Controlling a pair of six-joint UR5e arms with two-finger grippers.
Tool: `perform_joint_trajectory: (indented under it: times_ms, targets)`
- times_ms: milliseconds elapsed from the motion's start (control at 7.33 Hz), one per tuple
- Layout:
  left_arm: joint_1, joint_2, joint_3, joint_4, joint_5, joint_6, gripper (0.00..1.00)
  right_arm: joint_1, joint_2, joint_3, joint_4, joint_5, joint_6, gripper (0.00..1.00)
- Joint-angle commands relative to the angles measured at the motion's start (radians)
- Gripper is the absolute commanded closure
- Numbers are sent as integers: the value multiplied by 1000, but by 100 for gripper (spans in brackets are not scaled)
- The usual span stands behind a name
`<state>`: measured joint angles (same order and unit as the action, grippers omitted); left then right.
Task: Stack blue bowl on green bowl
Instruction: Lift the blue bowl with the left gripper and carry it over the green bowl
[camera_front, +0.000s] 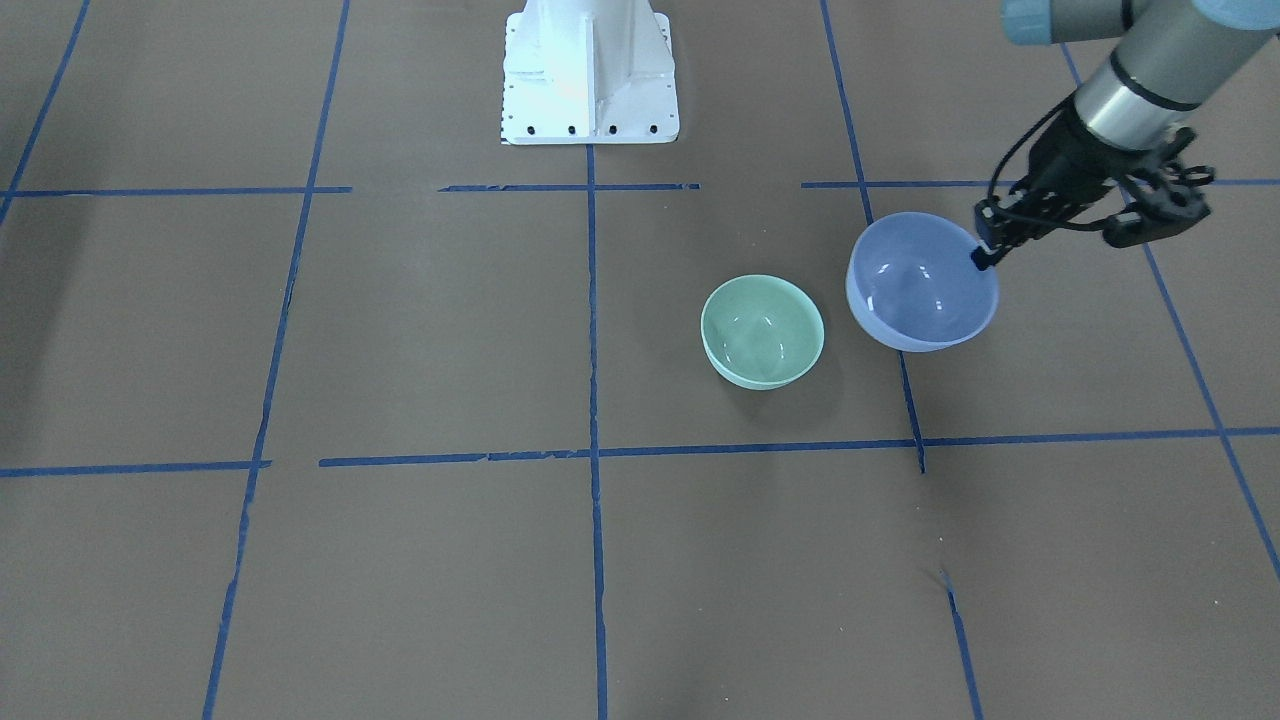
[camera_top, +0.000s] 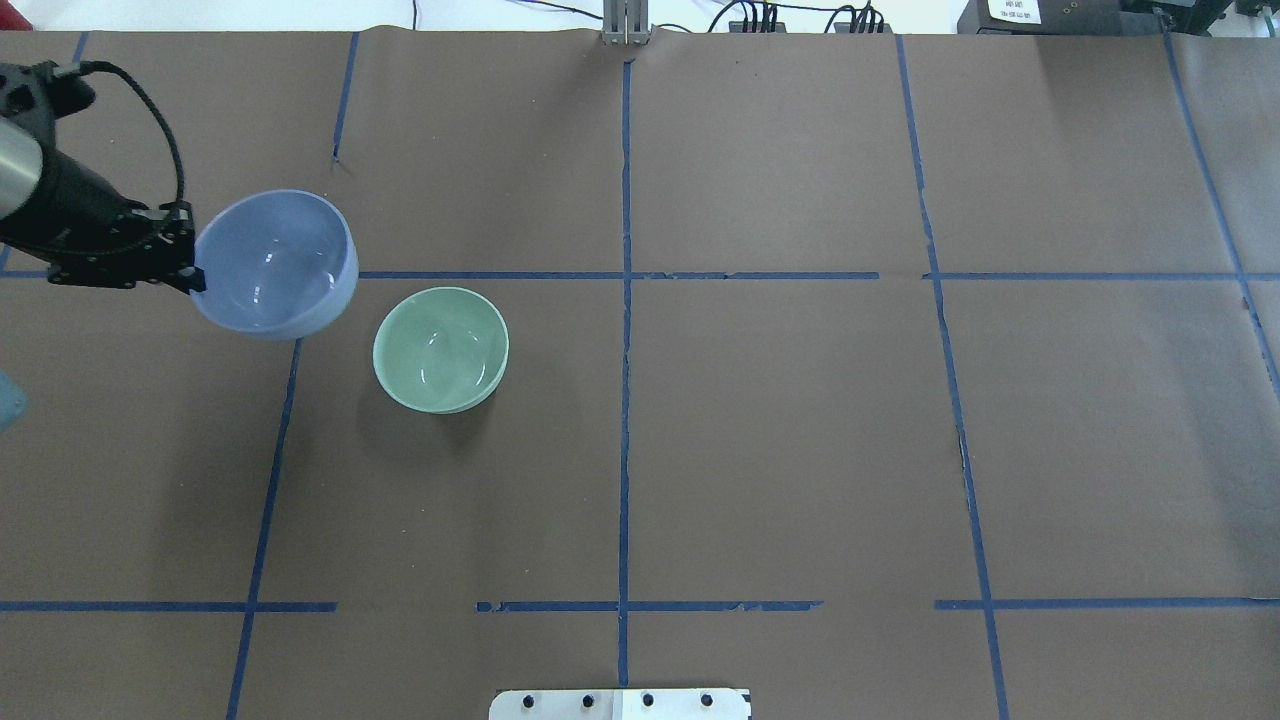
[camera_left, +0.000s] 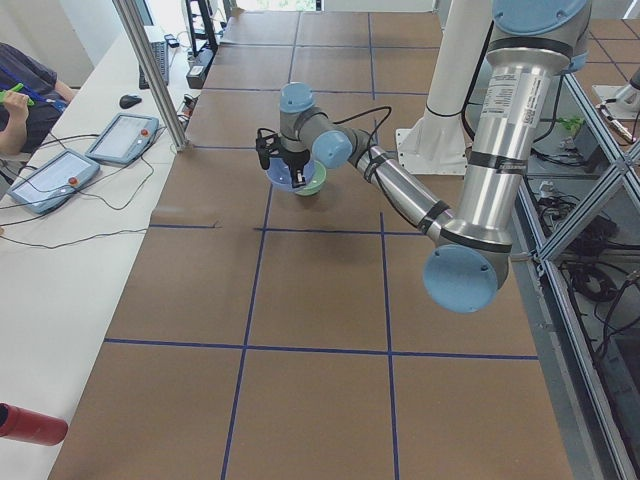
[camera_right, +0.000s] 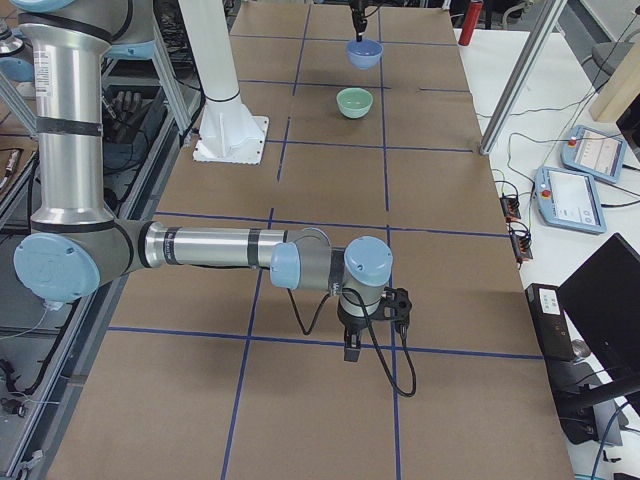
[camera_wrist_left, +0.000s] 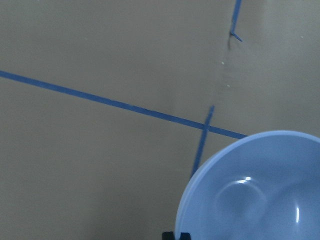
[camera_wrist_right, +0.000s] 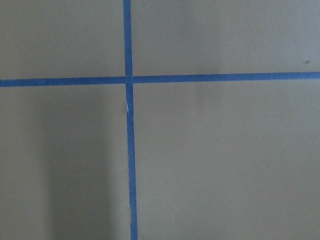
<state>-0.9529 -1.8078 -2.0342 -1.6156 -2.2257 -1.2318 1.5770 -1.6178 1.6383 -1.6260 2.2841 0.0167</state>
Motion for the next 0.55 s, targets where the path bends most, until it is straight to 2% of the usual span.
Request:
perform_joint_trajectory:
  times_ms: [0,409]
  targets:
    - [141,-123,85,-3,62,-170,100,0,-1,0,0,0,0,0]
    - [207,-130,141,-15,101,-207,100,1,-1,0,0,0,0,0]
